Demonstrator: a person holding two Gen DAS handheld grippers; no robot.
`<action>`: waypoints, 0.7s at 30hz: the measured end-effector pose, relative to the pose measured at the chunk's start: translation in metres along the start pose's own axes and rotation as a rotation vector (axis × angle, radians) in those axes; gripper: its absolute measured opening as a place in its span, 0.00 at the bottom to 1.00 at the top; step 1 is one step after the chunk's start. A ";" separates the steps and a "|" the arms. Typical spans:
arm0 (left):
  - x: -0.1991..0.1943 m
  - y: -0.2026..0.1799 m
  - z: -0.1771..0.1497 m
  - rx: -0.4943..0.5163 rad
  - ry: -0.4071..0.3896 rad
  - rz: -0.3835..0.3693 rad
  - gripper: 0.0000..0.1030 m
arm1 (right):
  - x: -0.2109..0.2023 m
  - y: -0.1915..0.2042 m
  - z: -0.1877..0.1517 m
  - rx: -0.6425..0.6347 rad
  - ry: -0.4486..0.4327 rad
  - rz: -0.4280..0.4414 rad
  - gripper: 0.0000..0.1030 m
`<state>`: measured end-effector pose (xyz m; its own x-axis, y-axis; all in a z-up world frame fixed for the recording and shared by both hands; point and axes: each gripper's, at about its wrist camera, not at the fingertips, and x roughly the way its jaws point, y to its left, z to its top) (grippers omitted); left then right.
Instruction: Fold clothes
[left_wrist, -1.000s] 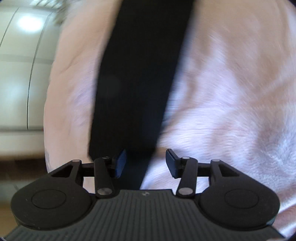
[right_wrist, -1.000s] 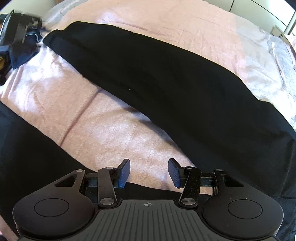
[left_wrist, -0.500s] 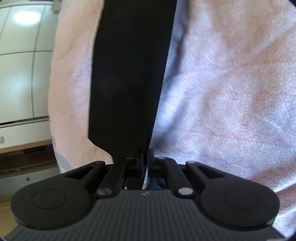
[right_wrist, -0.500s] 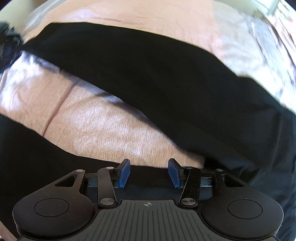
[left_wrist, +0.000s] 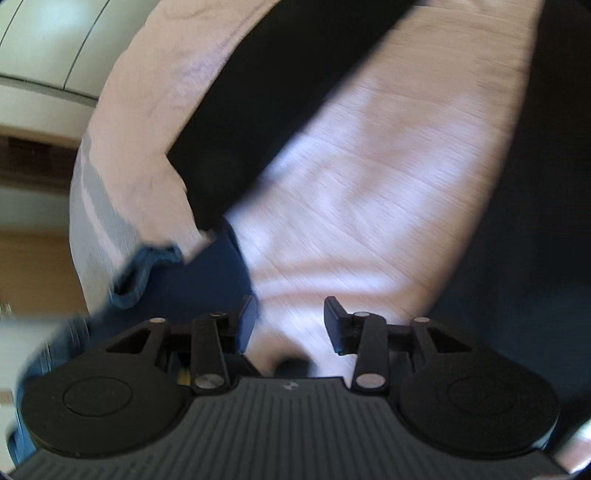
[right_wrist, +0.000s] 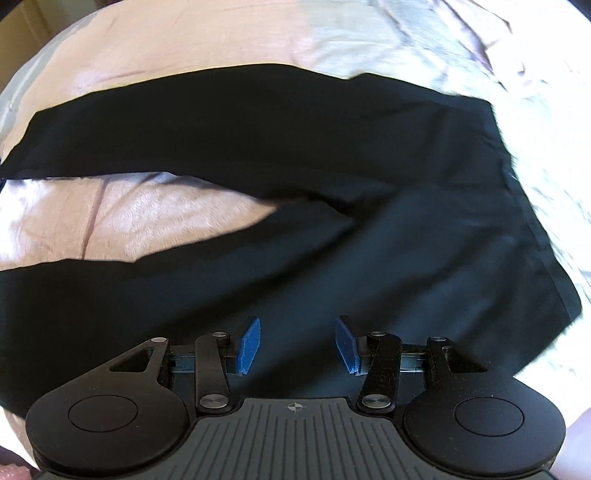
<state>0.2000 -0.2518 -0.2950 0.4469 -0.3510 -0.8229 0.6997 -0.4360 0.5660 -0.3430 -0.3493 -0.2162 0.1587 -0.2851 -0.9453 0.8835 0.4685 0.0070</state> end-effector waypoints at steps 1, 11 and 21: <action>-0.013 -0.009 -0.009 -0.017 0.017 -0.010 0.36 | -0.005 -0.004 -0.005 0.005 0.000 -0.001 0.48; -0.133 -0.101 -0.069 -0.317 0.141 -0.062 0.69 | -0.034 -0.052 -0.056 0.021 0.029 0.001 0.48; -0.189 -0.119 -0.078 -0.574 0.098 -0.083 0.74 | -0.057 -0.049 -0.085 0.000 0.002 0.063 0.48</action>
<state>0.0755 -0.0693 -0.2110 0.4084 -0.2443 -0.8795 0.9120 0.0692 0.4043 -0.4331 -0.2844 -0.1903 0.2133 -0.2530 -0.9436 0.8715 0.4859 0.0667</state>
